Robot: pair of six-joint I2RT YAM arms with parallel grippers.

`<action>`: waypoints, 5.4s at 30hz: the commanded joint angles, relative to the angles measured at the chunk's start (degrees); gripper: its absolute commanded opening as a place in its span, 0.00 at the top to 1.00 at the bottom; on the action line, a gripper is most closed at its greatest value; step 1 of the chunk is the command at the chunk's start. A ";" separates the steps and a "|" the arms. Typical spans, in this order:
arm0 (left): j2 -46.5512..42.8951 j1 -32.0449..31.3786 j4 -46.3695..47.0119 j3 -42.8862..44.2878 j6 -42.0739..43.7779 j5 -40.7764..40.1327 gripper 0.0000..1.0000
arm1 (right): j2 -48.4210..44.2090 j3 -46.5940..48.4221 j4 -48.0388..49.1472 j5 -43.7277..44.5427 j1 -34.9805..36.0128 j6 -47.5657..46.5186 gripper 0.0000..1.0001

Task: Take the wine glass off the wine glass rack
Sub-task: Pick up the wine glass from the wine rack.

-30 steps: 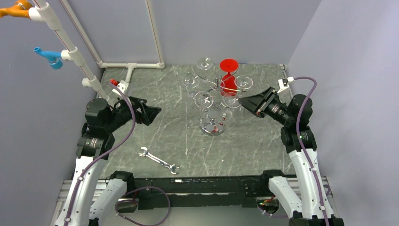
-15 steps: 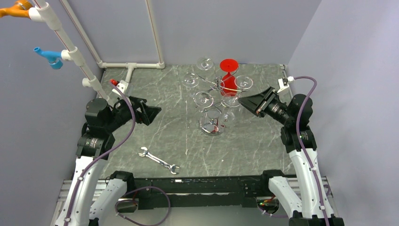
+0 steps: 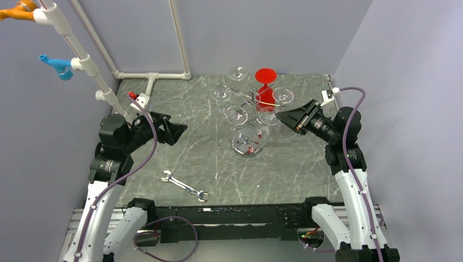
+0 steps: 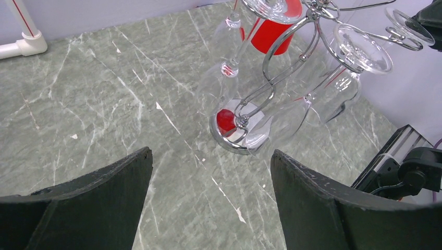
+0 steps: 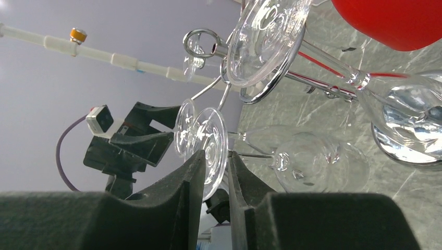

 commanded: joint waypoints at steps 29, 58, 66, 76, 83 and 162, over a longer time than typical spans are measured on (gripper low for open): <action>-0.65 -0.78 1.42 -0.39 0.20 -1.42 0.13 | 0.96 4.06 -0.10 -0.62 0.13 -0.64 0.95; -1.26 -0.78 1.16 -0.29 0.09 -1.82 0.13 | 0.40 2.87 -1.06 2.38 0.09 8.46 1.00; -1.27 -0.87 1.03 -0.18 0.18 -2.22 0.13 | -0.02 0.76 2.83 1.72 0.09 13.19 1.00; -0.73 -1.20 0.81 -0.10 0.17 -2.78 0.13 | -0.79 0.48 4.93 1.37 0.08 15.55 1.00; -0.71 -1.57 0.59 -0.10 0.39 -3.60 0.13 | -0.75 -1.49 8.65 0.57 -0.01 19.41 1.00; 0.84 -2.71 -0.54 0.44 1.27 -6.65 0.13 | -1.94 -1.95 18.22 -3.95 0.77 30.38 1.00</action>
